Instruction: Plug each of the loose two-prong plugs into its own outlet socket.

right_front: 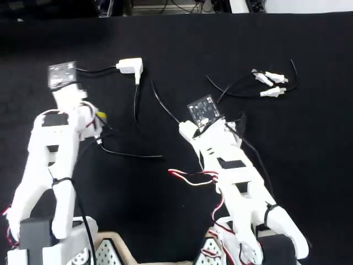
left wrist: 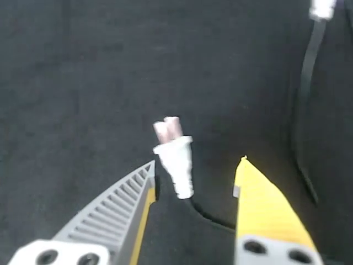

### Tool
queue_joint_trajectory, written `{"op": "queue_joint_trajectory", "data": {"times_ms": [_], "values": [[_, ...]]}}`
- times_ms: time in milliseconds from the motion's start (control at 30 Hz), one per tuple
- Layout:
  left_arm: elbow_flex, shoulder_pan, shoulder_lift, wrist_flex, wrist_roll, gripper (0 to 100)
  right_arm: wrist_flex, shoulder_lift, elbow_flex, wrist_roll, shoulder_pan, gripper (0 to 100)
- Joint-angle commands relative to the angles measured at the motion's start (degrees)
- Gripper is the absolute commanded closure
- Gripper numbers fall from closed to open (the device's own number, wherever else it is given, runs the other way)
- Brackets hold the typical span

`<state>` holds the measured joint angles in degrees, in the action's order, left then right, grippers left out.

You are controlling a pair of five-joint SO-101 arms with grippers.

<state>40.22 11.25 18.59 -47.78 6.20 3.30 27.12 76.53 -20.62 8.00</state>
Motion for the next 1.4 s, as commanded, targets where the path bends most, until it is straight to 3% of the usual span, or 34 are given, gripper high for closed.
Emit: {"op": "queue_joint_trajectory", "data": {"times_ms": [0, 300, 667, 1367], "values": [[-2.3, 1.5, 0.3, -1.0, 0.7, 77, 0.1, 1.7, -2.9, 0.5, -0.6, 53.2], [-2.5, -2.7, -6.4, 2.5, 1.5, 77, 0.1, 1.7, -2.9, 0.5, -0.6, 53.2], [-5.1, 0.4, -10.8, 3.0, 4.4, 77, 0.1, 1.7, -2.9, 0.5, -0.5, 53.2], [-1.5, 1.2, -12.2, 13.4, 4.4, 77, 0.1, 1.7, -2.7, 0.5, 0.5, 53.2]]}}
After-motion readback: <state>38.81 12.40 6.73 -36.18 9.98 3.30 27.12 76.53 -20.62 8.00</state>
